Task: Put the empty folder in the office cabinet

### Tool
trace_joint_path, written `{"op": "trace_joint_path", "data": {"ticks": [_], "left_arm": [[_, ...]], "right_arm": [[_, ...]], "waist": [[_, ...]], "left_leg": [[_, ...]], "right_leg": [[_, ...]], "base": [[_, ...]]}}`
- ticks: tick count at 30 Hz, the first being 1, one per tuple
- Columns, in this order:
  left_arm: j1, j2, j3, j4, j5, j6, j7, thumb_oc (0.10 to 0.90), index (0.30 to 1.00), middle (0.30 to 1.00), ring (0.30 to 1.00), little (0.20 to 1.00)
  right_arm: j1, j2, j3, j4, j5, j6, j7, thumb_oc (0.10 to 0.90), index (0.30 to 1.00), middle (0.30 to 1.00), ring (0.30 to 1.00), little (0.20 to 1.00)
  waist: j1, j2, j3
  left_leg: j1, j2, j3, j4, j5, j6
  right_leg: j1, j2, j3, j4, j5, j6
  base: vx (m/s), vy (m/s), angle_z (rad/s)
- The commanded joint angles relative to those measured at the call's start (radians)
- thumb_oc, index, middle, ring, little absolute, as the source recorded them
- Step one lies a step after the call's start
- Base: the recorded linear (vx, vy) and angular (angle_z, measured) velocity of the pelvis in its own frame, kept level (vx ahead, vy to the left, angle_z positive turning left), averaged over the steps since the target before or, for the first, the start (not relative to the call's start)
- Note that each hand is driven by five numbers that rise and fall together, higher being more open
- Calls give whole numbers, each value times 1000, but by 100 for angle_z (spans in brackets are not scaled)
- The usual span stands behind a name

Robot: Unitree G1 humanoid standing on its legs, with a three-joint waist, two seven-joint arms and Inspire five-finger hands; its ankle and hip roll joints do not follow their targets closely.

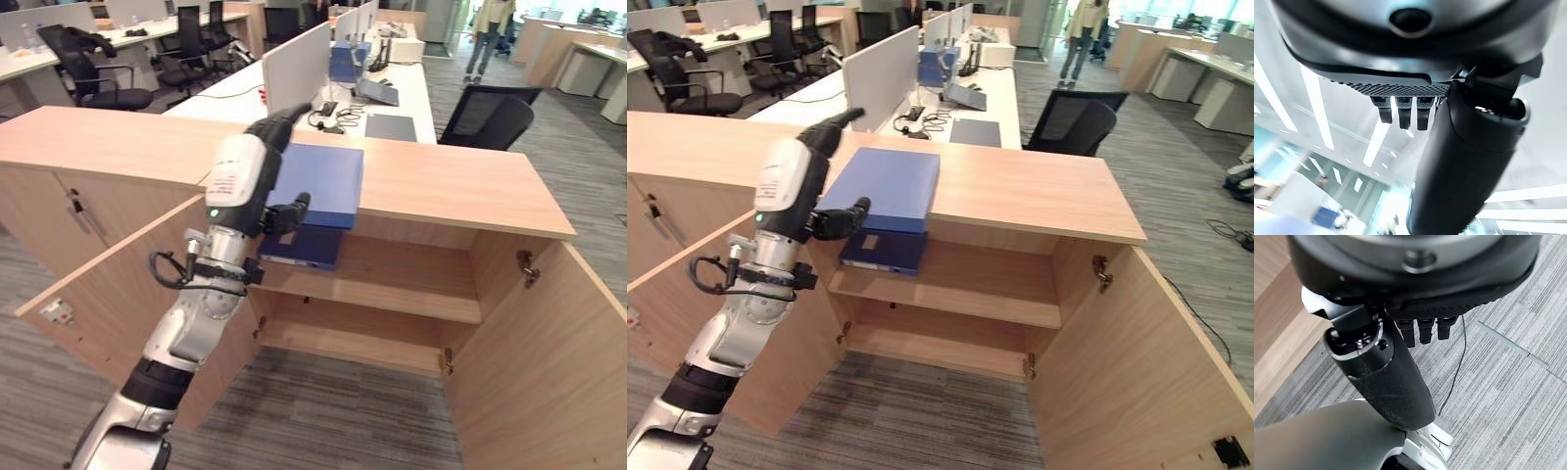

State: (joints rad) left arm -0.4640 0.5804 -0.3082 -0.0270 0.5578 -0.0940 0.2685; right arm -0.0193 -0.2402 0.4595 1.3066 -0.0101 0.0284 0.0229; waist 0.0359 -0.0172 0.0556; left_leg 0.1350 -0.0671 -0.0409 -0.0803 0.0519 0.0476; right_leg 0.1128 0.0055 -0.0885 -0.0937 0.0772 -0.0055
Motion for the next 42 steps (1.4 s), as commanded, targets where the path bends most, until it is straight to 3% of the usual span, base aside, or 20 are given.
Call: {"op": "trace_joint_path", "data": {"ticks": [1, 8, 19, 31, 42], "left_arm": [[-214, 31, -14, 106, 62, -6, 41, 800, 900, 900, 900, 900], [-276, 25, -109, 244, 83, 24, 25, 800, 900, 900, 900, 900], [-285, 13, -133, 323, 101, 58, 23, 800, 900, 900, 900, 900], [-387, 38, -229, 488, 284, 131, 87, 800, 900, 900, 900, 900], [-444, 40, -273, 589, 303, 165, 112, 800, 900, 900, 900, 900]], "right_arm": [[-19, 65, 53, -2, -11, -23, 46, 800, 900, 900, 900, 900], [-9, 54, 55, -9, -2, -23, 44, 800, 900, 900, 900, 900], [6, 54, 56, -11, 6, -21, 45, 800, 900, 900, 900, 900], [13, 44, 79, -26, 2, -27, 36, 800, 900, 900, 900, 900], [20, 44, 96, -37, 12, -32, 35, 800, 900, 900, 900, 900]], "waist": [[-3, -26, -53], [-15, -27, -59], [-20, -30, -60], [-38, -32, -65], [-47, -31, -70]], "left_leg": [[6, -30, -17, -7, -104, -8], [10, -29, -5, -7, -107, -6], [16, -27, 8, -7, -112, -5], [18, -27, 24, -7, -117, -2], [24, -27, 35, -7, -121, -1]], "right_leg": [[47, -23, 25, 26, -75, 83], [46, -22, 32, 25, -73, 87], [49, -22, 39, 20, -69, 88], [43, -21, 52, 20, -65, 92], [43, -21, 58, 20, -64, 95]], "base": [[-5, 5, -6], [-11, 4, -6], [-8, 5, -4], [-5, 2, -4], [-5, 1, -3]]}}
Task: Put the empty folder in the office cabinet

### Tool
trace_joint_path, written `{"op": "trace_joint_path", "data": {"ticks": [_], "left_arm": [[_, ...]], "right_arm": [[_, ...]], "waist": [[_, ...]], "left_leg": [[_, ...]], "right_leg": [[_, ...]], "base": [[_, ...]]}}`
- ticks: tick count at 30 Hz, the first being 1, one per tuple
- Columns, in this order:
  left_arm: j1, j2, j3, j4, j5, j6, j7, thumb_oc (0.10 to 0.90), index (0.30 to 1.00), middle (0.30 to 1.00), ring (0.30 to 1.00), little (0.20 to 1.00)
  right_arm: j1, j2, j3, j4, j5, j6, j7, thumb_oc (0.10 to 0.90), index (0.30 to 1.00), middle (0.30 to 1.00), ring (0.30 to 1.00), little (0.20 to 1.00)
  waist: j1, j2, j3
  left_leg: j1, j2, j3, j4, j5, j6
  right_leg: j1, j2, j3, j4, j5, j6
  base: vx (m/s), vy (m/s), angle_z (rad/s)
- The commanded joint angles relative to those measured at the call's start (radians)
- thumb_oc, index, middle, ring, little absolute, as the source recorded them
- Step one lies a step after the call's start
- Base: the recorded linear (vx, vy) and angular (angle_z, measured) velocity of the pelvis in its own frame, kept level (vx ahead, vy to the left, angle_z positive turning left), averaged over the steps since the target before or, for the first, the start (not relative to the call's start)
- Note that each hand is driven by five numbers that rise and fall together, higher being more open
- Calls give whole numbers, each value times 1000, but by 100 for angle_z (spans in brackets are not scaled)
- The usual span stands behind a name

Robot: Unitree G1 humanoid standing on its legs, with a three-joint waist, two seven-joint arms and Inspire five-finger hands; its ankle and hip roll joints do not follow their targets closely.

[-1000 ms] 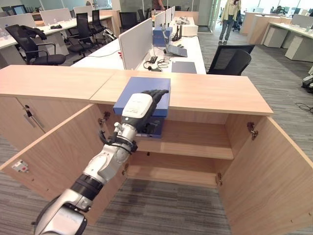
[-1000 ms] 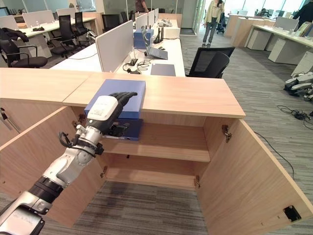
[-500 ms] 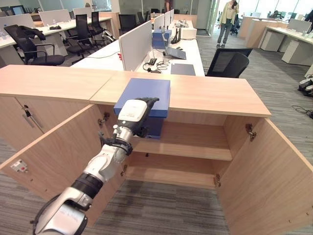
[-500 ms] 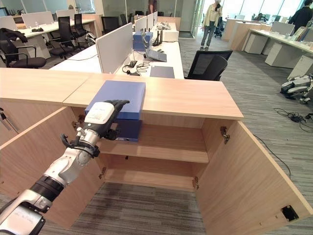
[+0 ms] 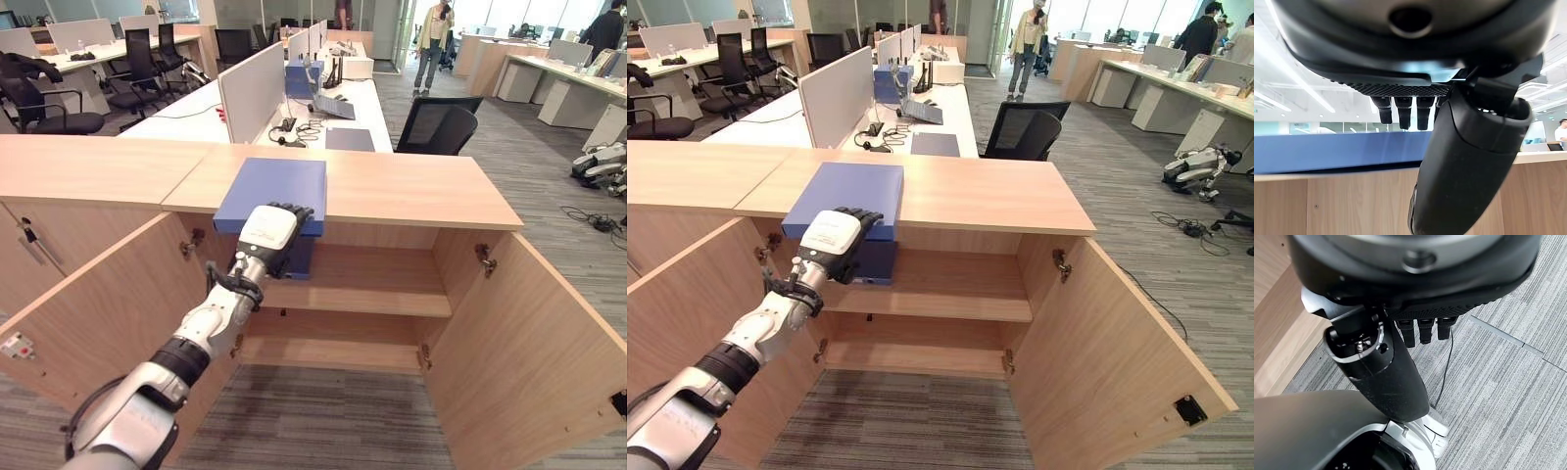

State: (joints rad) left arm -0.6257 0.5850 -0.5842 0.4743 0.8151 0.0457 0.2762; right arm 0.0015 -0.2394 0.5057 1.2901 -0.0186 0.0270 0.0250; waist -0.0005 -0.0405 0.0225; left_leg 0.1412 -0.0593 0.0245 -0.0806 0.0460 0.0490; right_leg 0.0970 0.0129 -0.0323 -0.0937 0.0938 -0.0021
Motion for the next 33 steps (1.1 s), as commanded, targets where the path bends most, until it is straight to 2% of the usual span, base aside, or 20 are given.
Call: {"op": "trace_joint_path", "data": {"ticks": [1, 11, 19, 20, 22, 24, 33], "left_arm": [[-285, 36, 1, 95, 49, 27, 107, 800, 900, 900, 900, 900], [-298, 67, 18, 130, 49, 52, 151, 800, 900, 900, 900, 900], [-301, 69, 43, 149, 24, 74, 140, 800, 900, 900, 900, 900], [-308, 69, 42, 154, 30, 77, 143, 800, 900, 900, 900, 900], [-353, 64, 19, 195, 18, 86, 155, 800, 900, 900, 900, 900], [-356, 68, 13, 202, 17, 86, 163, 800, 900, 900, 900, 900], [-417, 62, -48, 300, 5, 90, 179, 800, 900, 900, 900, 900]], "right_arm": [[1, 42, 54, -31, 21, -33, 34, 800, 900, 900, 900, 900], [28, 15, 90, -157, 10, -36, 53, 800, 900, 900, 900, 900], [49, -18, 93, -258, 6, -28, 66, 800, 900, 900, 900, 900], [72, -43, 83, -241, -10, -48, 71, 800, 900, 900, 900, 900], [53, -38, 64, -125, -6, -37, 60, 800, 900, 900, 900, 900], [42, -29, 62, -88, -10, -39, 57, 800, 900, 900, 900, 900], [27, -15, 64, -56, 16, -45, 46, 800, 900, 900, 900, 900]], "waist": [[-13, -8, -37], [-25, -18, -41], [-30, -28, -44], [-35, -27, -43], [-39, -23, -41], [-37, -23, -36], [-42, -21, -37]], "left_leg": [[18, -35, -28, -7, -115, -3], [18, -32, -13, -7, -119, -5], [19, -30, -5, -7, -121, -5], [19, -30, -4, -7, -123, -4], [18, -32, -3, -7, -122, -2], [19, -32, -2, -7, -121, -1], [22, -32, 8, -7, -124, 1]], "right_leg": [[59, -28, 3, 19, -80, 92], [54, -24, 15, 19, -79, 91], [55, -22, 17, 20, -81, 90], [53, -23, 18, 21, -81, 92], [50, -23, 16, 23, -79, 94], [49, -24, 17, 25, -78, 94], [46, -22, 29, 27, -76, 98]], "base": [[0, 0, 0], [0, 0, 0], [-1, -7, -8], [0, 0, 0], [0, 0, 0], [2, 2, -2], [1, 1, 0]]}}
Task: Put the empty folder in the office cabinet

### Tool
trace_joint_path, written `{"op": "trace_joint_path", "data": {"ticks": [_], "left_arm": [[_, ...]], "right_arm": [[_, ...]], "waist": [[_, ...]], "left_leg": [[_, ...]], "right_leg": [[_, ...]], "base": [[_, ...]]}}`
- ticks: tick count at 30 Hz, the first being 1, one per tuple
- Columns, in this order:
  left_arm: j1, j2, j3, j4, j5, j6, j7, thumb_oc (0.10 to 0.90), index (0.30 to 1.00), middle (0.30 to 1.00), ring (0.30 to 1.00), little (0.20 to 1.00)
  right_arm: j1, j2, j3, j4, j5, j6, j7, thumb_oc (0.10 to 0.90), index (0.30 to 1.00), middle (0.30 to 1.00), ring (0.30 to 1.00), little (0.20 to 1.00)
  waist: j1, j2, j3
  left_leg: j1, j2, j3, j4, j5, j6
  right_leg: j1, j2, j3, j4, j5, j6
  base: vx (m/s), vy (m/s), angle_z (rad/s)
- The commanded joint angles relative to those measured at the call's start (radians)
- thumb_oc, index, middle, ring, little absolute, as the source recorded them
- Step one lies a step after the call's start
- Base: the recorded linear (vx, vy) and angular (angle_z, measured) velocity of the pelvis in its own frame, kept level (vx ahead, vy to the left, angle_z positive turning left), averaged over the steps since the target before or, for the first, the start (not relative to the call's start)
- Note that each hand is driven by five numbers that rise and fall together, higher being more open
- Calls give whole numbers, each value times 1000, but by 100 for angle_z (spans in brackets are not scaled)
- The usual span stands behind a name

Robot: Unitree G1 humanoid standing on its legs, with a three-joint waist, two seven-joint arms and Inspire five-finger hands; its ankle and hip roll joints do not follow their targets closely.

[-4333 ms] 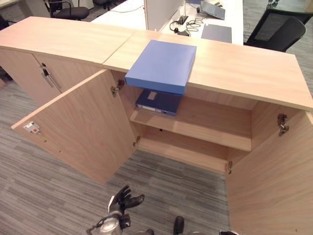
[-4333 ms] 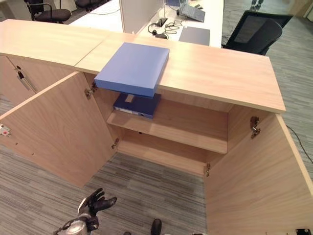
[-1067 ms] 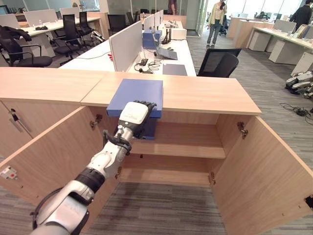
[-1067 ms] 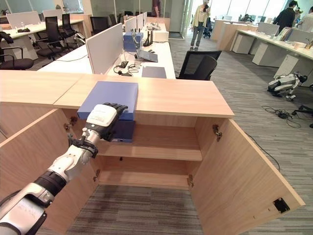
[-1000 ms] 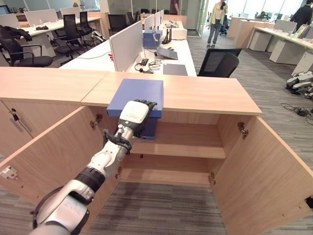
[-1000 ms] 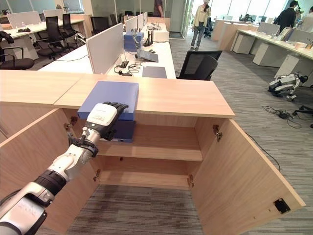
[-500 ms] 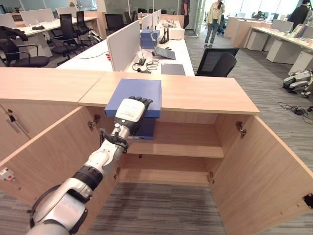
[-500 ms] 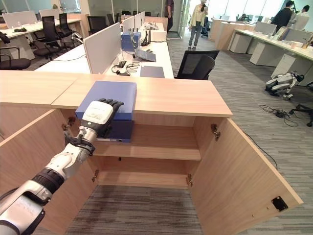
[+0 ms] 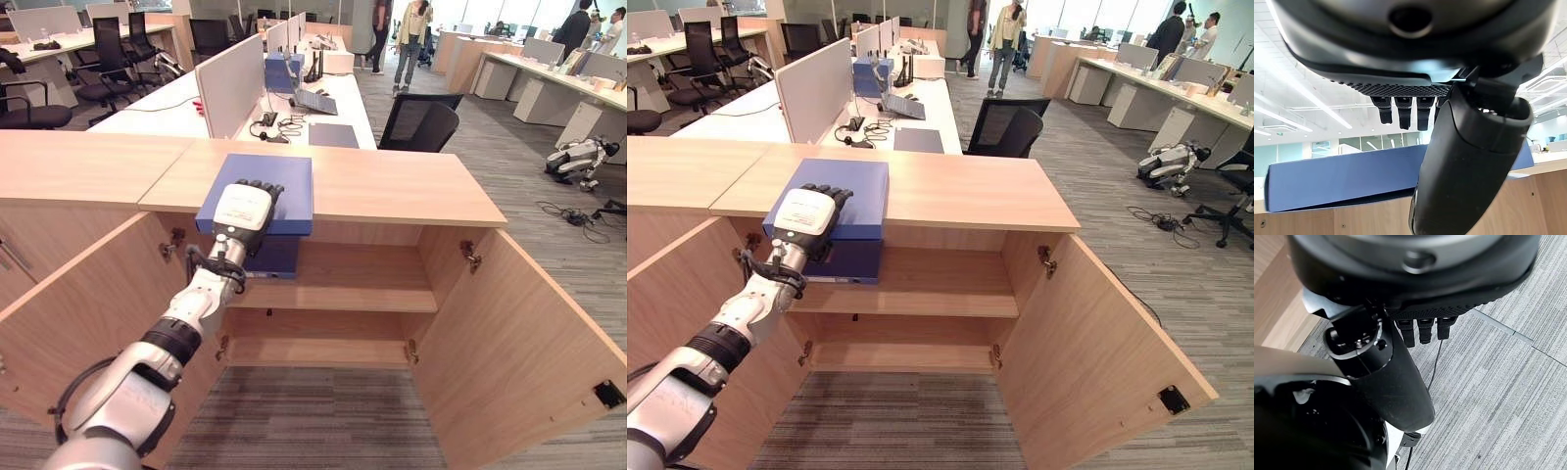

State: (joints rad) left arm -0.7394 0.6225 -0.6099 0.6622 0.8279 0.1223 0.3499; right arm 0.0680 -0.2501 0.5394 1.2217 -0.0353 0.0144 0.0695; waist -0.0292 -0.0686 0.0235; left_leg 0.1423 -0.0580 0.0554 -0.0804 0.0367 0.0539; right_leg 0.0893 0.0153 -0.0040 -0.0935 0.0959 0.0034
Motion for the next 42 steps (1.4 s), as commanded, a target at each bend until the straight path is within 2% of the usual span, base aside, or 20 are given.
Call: {"op": "trace_joint_path", "data": {"ticks": [1, 8, 21, 22, 23, 24, 42], "left_arm": [[-305, 24, -24, 114, -8, 13, 106, 800, 900, 900, 900, 900], [-350, 24, -50, 163, -26, 12, 101, 800, 900, 900, 900, 900], [-309, -13, -39, 193, -70, 3, 81, 800, 900, 900, 900, 900], [-312, -16, -42, 207, -71, 4, 81, 780, 869, 869, 869, 869], [-315, -19, -46, 218, -73, 4, 82, 508, 462, 462, 462, 462], [-318, -21, -49, 234, -77, 5, 83, 400, 300, 300, 300, 300], [-341, -27, -74, 307, -86, 2, 88, 400, 300, 300, 300, 300]], "right_arm": [[-40, -4, 30, 12, 33, -32, 1, 800, 900, 900, 900, 900], [-39, -8, 24, 25, 42, -34, -2, 800, 900, 900, 900, 900], [-35, 2, 11, 43, 57, -28, 0, 800, 900, 900, 900, 900], [-37, 2, 12, 44, 57, -28, -1, 800, 900, 900, 900, 900], [-37, 2, 14, 45, 57, -29, -2, 800, 900, 900, 900, 900], [-37, 2, 15, 47, 57, -29, -2, 800, 900, 900, 900, 900], [-37, 6, 19, 66, 60, -31, -5, 800, 900, 900, 900, 900]], "waist": [[-12, 7, -37], [-19, 11, -38], [-23, 14, -34], [-24, 14, -32], [-24, 15, -33], [-25, 15, -34], [-26, 18, -37]], "left_leg": [[21, -33, -23, -7, -115, -4], [23, -34, -12, -7, -119, -2], [29, -35, -1, -7, -129, 1], [25, -36, 1, -7, -121, 0], [30, -35, 1, -7, -130, 1], [30, -36, 3, -7, -131, 1], [37, -36, 11, -7, -136, 2]], "right_leg": [[53, -25, 1, 27, -78, 92], [52, -24, 8, 25, -77, 94], [50, -25, 21, 25, -80, 97], [44, -25, 23, 27, -74, 96], [50, -25, 23, 24, -80, 98], [50, -24, 25, 24, -79, 98], [58, -25, 26, 16, -79, 101]], "base": [[0, 0, 0], [16, 14, -8], [3, 3, 0], [27, 15, -4], [1, 9, -11], [31, 15, -11], [1, 2, -2]]}}
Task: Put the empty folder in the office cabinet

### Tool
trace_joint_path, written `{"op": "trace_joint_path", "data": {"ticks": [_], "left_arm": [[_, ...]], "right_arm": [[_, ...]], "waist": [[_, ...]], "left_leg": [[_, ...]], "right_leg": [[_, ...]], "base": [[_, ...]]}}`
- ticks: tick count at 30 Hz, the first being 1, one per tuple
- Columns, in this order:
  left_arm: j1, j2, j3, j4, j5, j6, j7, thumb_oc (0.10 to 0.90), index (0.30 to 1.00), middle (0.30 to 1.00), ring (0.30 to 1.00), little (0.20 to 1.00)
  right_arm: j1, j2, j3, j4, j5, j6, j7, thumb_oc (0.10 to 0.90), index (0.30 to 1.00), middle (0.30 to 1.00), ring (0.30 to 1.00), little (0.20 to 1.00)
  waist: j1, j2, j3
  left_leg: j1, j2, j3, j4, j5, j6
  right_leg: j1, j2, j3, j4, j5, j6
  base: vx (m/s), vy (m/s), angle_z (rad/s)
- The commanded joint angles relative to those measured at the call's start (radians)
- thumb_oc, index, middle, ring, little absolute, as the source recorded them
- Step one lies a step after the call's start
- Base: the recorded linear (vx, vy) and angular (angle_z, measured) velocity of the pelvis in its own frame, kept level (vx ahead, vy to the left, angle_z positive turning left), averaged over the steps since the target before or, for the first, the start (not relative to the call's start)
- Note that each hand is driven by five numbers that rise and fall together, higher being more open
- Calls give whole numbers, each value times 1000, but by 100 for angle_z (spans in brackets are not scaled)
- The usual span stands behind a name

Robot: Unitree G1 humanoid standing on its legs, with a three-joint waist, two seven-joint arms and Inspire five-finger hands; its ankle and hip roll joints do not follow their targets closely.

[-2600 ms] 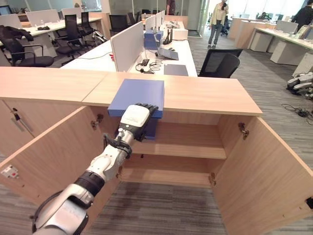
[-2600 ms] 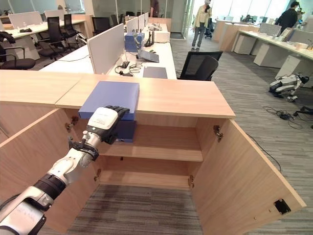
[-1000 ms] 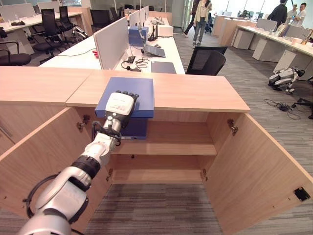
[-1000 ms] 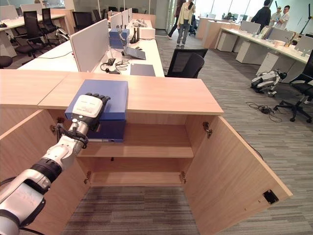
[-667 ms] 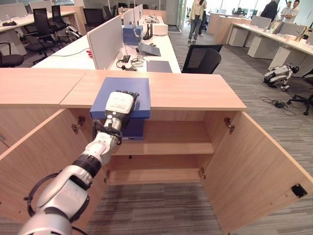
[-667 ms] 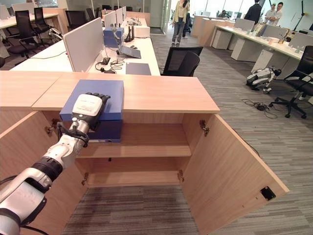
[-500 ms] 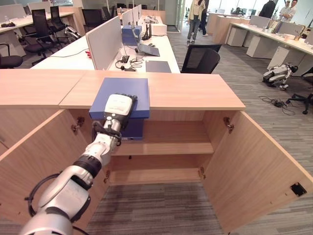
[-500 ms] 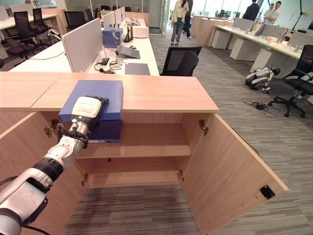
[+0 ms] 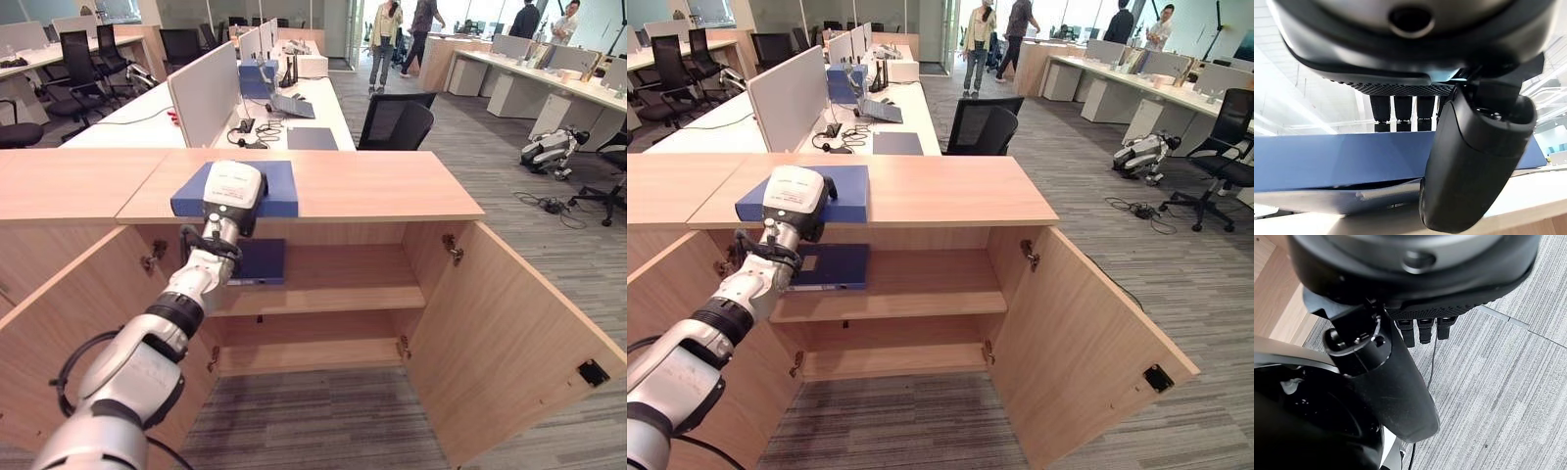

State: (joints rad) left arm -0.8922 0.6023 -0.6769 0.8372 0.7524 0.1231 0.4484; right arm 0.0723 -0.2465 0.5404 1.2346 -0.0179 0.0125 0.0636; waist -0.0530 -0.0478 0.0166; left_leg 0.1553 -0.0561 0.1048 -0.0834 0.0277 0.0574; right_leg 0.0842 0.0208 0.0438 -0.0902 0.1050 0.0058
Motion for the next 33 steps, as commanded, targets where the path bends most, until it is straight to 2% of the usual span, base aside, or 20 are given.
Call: {"op": "trace_joint_path", "data": {"ticks": [1, 7, 8, 9, 10, 11, 15, 16, 18, 21, 23, 24, 25, 26, 27, 28, 29, 31, 32, 33], "left_arm": [[-188, -6, -9, 133, -9, 1, -10, 400, 300, 300, 300, 300], [-186, -12, 10, 85, -28, -7, -1, 400, 300, 300, 300, 300], [-169, -17, 38, 7, -49, -18, 3, 400, 300, 300, 300, 300], [-166, -15, 41, 2, -47, -16, 0, 400, 300, 300, 300, 300], [-113, -2, 90, -212, -59, -52, -28, 400, 300, 300, 300, 300], [-106, 2, 96, -222, -57, -50, -34, 400, 300, 300, 300, 300], [109, 72, 143, -705, -126, -230, -200, 400, 300, 300, 300, 300], [285, 41, 212, -836, -236, -285, -231, 400, 300, 300, 300, 300], [335, 31, 234, -870, -266, -291, -246, 400, 300, 300, 300, 300], [502, 20, 290, -983, -387, -327, -310, 400, 300, 300, 300, 300], [641, 66, 353, -1085, -485, -346, -375, 400, 300, 300, 300, 300], [686, 84, 375, -1121, -554, -356, -403, 400, 300, 300, 300, 300], [686, 84, 375, -1121, -554, -356, -403, 400, 300, 300, 300, 300], [780, 91, 387, -1170, -811, -378, -473, 400, 300, 300, 300, 300], [813, 93, 394, -1178, -932, -378, -515, 400, 300, 300, 300, 300], [817, 94, 397, -1181, -934, -377, -516, 400, 300, 300, 300, 300], [875, 126, 410, -1192, -1001, -366, -545, 400, 300, 300, 300, 300], [911, 166, 438, -1196, -968, -362, -550, 400, 300, 300, 300, 300], [913, 166, 438, -1197, -968, -362, -551, 400, 300, 300, 300, 300], [940, 180, 456, -1188, -963, -362, -553, 400, 300, 300, 300, 300]], "right_arm": [[-42, 2, 18, 53, 42, -29, 1, 800, 900, 900, 900, 900], [-41, -2, 17, 50, 42, -29, -1, 800, 900, 900, 900, 900], [-36, 0, 12, 46, 42, -29, -4, 800, 900, 900, 900, 900], [-35, -1, 14, 46, 42, -29, -4, 800, 900, 900, 900, 900], [-24, 1, -7, 37, 46, -27, -7, 800, 900, 900, 900, 900], [-23, 0, -4, 36, 46, -27, -7, 800, 900, 900, 900, 900], [-16, 14, -64, 56, 62, -27, -9, 800, 900, 900, 900, 900], [-29, 32, -87, 73, 67, -26, -13, 800, 900, 900, 900, 900], [-33, 33, -88, 77, 70, -26, -15, 800, 900, 900, 900, 900], [-47, 38, -111, 70, 85, -27, -17, 800, 900, 900, 900, 900], [-62, 36, -129, 29, 122, -37, -7, 800, 900, 900, 900, 900], [-74, 33, -129, 8, 135, -40, -5, 800, 900, 900, 900, 900], [-74, 33, -129, 8, 135, -40, -5, 800, 900, 900, 900, 900], [-124, 45, -128, -24, 192, -63, -27, 800, 900, 900, 900, 900], [-123, 32, -119, -92, 206, -73, -16, 800, 900, 900, 900, 900], [-121, 32, -118, -95, 206, -72, -16, 800, 900, 900, 900, 900], [-102, -3, -112, -254, 225, -85, -10, 800, 900, 900, 900, 900], [-85, -67, -122, -463, 232, -102, -1, 800, 900, 900, 900, 900], [-82, -69, -121, -467, 232, -99, -1, 800, 900, 900, 900, 900], [-67, -113, -134, -607, 234, -115, 11, 800, 900, 900, 900, 900]], "waist": [[-2, -3, -30], [0, -7, -30], [3, -9, -28], [1, -8, -29], [9, -12, -23], [7, -11, -24], [30, -9, -10], [49, -11, -4], [50, -8, -3], [63, -6, 4], [76, -1, 11], [79, 1, 12], [79, 1, 12], [91, 11, 10], [93, 13, 10], [91, 13, 9], [88, 15, 11], [86, 17, 14], [85, 17, 13], [83, 18, 15]], "left_leg": [[25, -38, -39, -4, -127, -1], [17, -39, -40, -4, -117, -3], [16, -38, -42, -4, -117, -3], [17, -38, -43, -4, -117, -3], [14, -39, -50, -4, -117, -2], [14, -39, -50, -4, -117, -2], [10, -42, -66, -4, -115, 0], [9, -43, -70, -4, -113, 0], [14, -42, -72, -4, -118, 1], [14, -43, -78, -4, -117, 2], [11, -42, -83, -4, -114, 2], [11, -42, -84, -4, -113, 2], [11, -42, -84, -4, -113, 2], [15, -41, -86, -4, -112, 1], [15, -41, -85, -4, -111, 0], [16, -41, -85, -4, -112, 0], [17, -40, -85, -4, -111, 0], [16, -39, -86, -4, -109, -1], [16, -39, -87, -4, -109, -1], [15, -39, -86, -4, -108, -1]], "right_leg": [[62, -30, -21, 13, -88, 98], [54, -31, -24, 16, -82, 96], [55, -31, -27, 16, -83, 95], [55, -31, -27, 16, -83, 95], [55, -32, -32, 16, -84, 93], [56, -32, -32, 16, -85, 93], [56, -36, -45, 17, -83, 90], [56, -38, -52, 16, -79, 87], [62, -38, -54, 14, -82, 87], [62, -40, -59, 13, -78, 85], [61, -40, -61, 12, -75, 84], [61, -40, -63, 12, -74, 84], [61, -40, -63, 12, -74, 84], [66, -42, -69, 9, -72, 86], [67, -43, -70, 9, -72, 86], [67, -43, -70, 9, -72, 86], [68, -44, -72, 9, -73, 88], [67, -45, -76, 10, -74, 89], [68, -45, -76, 10, -74, 89], [66, -45, -78, 11, -75, 89]], "base": [[0, 0, 0], [-5, -2, 0], [0, 0, 0], [0, 0, 0], [0, 0, 0], [0, 0, 0], [-2, 0, 8], [22, -11, 17], [19, -6, 12], [3, 0, 3], [-8, -7, -3], [-15, -11, -8], [0, 0, 0], [1, 0, 10], [2, 1, 18], [-7, -15, 16], [-13, -16, 11], [-9, -12, 3], [-10, -15, -6], [-4, -7, -5]]}}
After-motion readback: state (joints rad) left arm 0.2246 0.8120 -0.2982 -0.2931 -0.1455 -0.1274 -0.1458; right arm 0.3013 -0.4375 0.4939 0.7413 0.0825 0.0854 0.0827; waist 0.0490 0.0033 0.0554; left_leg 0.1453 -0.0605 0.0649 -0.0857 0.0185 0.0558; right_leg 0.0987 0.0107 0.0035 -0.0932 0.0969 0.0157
